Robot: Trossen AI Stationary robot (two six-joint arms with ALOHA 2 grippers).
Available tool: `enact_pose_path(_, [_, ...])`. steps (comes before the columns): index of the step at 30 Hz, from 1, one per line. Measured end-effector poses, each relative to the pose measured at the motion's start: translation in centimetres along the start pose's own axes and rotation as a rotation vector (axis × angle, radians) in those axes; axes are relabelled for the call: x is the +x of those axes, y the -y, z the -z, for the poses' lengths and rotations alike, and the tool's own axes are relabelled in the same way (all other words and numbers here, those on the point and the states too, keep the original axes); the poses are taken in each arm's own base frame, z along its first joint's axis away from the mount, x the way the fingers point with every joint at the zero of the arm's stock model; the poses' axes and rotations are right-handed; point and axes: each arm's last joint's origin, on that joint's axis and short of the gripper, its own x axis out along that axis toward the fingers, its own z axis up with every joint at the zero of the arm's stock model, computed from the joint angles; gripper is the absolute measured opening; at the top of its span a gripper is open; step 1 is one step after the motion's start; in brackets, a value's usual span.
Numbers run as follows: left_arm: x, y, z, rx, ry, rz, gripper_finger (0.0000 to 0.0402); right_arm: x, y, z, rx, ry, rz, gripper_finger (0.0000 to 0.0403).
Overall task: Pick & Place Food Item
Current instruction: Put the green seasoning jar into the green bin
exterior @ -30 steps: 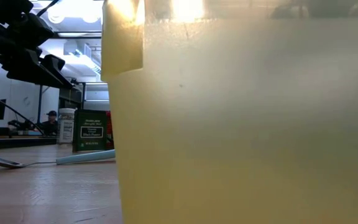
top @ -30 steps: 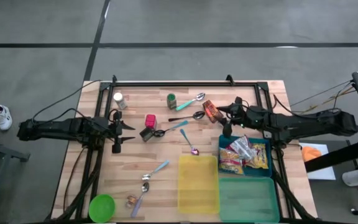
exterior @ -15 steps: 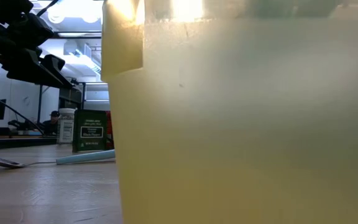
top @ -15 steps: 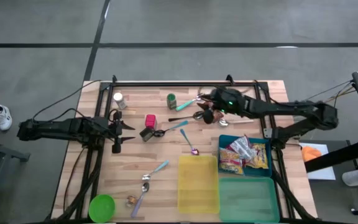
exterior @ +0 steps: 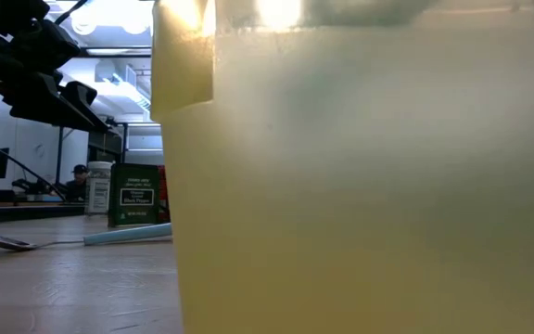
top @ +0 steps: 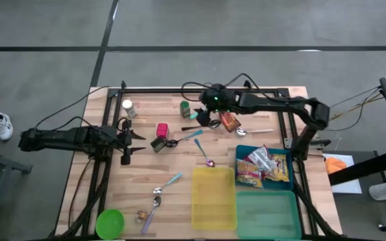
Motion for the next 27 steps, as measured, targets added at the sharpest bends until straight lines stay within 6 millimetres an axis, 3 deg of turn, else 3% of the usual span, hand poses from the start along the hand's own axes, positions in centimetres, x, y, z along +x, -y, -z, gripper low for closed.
enact_pose_path(5, [0.0, 0.0, 0.0, 0.000, 0.000, 0.000, 0.0181, 2.3, -0.2, -1.7, 0.004, 0.001, -0.003, 0.0319])
enact_pose_path(15, [0.0, 0.0, 0.0, 0.000, 0.000, 0.000, 0.0181, 5.9, -0.3, -3.3, 0.073, -0.094, 0.052, 0.0322])
enact_pose_path(27, [0.0, 0.0, 0.0, 0.000, 0.000, 0.000, 0.0181, 8.4, -0.3, -4.2, 0.142, -0.169, 0.118, 0.0322])
